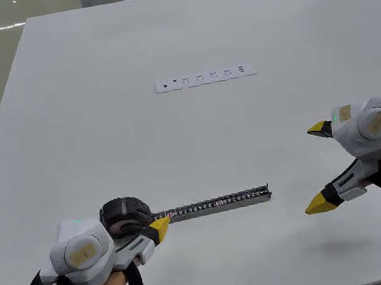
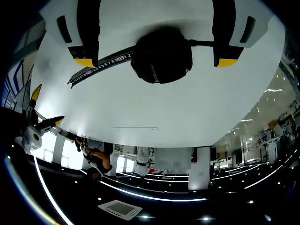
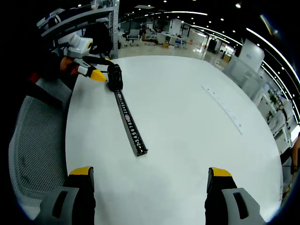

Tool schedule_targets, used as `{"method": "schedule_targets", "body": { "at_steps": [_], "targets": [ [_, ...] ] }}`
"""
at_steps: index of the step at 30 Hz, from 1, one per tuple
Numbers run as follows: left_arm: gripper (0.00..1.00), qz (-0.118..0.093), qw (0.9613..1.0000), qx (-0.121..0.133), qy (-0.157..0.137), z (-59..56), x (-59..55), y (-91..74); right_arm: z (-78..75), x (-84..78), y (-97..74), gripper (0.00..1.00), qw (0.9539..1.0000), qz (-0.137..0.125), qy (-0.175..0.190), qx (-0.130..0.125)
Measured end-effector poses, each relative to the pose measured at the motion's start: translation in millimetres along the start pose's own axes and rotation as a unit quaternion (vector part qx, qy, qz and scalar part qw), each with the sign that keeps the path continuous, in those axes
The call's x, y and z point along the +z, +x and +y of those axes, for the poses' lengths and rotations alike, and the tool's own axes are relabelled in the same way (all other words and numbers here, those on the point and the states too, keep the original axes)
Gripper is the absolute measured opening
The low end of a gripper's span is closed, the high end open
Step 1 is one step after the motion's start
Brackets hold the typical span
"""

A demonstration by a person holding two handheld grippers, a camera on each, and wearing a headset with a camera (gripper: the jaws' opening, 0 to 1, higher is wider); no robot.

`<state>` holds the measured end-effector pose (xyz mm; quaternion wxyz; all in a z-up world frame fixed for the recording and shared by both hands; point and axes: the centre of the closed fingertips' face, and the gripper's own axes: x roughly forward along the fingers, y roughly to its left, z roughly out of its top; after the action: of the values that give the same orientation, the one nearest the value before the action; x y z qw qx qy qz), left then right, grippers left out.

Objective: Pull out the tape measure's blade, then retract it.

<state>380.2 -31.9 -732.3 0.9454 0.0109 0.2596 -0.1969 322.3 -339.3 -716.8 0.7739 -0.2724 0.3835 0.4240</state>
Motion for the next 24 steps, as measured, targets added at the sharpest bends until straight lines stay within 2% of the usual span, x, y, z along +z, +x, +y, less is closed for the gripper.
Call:
{"method": "schedule_targets", "body": {
  "at_steps": [5, 10, 14, 17, 20, 24],
  "targets": [
    [0.97, 0.0, 0.9999, 0.008, -0.013, 1.7, 1.9, 4.9, -1.4, 6.4, 11.2, 0.99, 0.9997, 0.007, -0.019, 0.014],
    [0.97, 0.003, 0.9998, 0.01, -0.014, 4.5, 0.2, 9.4, -4.7, 14.2, 23.6, 0.99, 0.999, 0.014, -0.034, 0.026],
    [0.95, 0.014, 0.9998, 0.014, -0.005, 8.9, -5.3, 13.3, -5.6, 14.9, 32.9, 0.99, 0.9979, 0.023, -0.047, 0.038],
    [0.95, 0.014, 0.9997, 0.015, -0.016, 11.3, -5.9, 14.6, -5.9, 14.2, 39.0, 0.93, 0.9969, 0.03, -0.057, 0.046],
    [0.95, 0.014, 0.9996, 0.015, -0.019, 10.7, -6.7, 15.5, -5.7, 13.6, 45.6, 0.94, 0.9967, 0.035, -0.05, 0.053],
    [0.91, 0.019, 0.9996, 0.012, -0.018, 9.3, -7.8, 17.9, -5.0, 11.7, 53.1, 0.91, 0.9953, 0.044, -0.064, 0.058]
  ]
}}
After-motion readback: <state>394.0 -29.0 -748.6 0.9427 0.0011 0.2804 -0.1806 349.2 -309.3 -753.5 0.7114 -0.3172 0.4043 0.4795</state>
